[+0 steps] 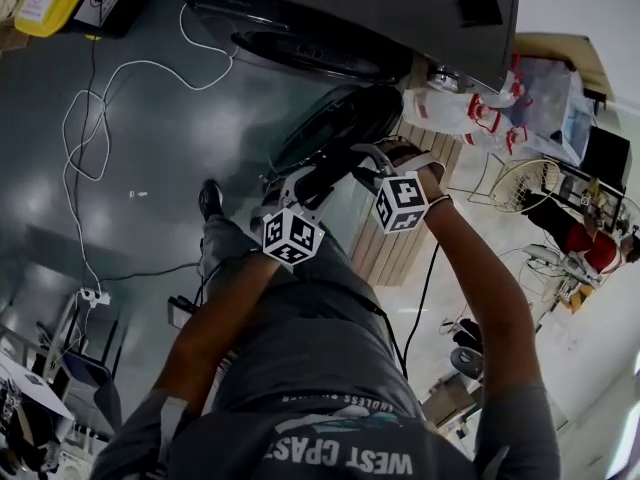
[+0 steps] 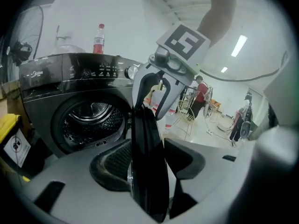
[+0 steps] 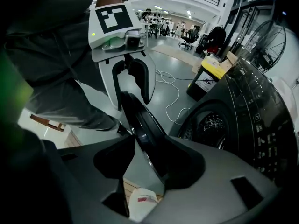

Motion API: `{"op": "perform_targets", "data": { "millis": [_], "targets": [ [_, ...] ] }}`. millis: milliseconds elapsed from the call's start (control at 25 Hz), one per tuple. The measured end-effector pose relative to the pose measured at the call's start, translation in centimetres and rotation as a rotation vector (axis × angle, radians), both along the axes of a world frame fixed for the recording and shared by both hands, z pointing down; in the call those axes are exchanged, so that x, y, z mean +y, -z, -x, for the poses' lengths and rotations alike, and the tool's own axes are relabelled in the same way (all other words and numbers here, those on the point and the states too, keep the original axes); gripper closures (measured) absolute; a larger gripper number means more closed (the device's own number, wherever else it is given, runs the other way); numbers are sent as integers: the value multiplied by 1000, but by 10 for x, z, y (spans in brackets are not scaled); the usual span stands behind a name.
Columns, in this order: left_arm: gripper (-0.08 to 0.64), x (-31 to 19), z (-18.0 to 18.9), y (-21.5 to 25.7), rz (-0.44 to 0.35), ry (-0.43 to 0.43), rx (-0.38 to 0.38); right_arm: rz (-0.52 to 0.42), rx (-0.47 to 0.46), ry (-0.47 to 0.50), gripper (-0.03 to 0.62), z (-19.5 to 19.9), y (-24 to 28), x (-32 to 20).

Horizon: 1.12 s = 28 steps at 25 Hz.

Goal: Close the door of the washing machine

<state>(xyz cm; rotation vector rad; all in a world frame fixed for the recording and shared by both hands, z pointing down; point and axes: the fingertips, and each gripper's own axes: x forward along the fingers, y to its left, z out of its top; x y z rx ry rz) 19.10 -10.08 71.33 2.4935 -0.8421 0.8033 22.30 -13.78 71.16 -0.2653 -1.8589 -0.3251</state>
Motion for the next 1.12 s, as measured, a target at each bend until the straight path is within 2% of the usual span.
{"op": "perform_targets", "data": {
  "millis": [120, 360, 760, 1120],
  "targets": [
    [360, -6, 11, 1, -21, 38, 0, -27, -24, -37, 388, 8, 1, -6],
    [393, -34, 41, 1, -60, 111, -20, -98, -74, -149, 399, 32, 2, -30],
    [382, -104, 84, 2, -141, 166, -65, -220, -150, -353, 410, 69, 4, -84],
    [363, -159, 102, 2, -206, 155, -115, -285, -204, -530, 407, 85, 4, -129]
  ]
}}
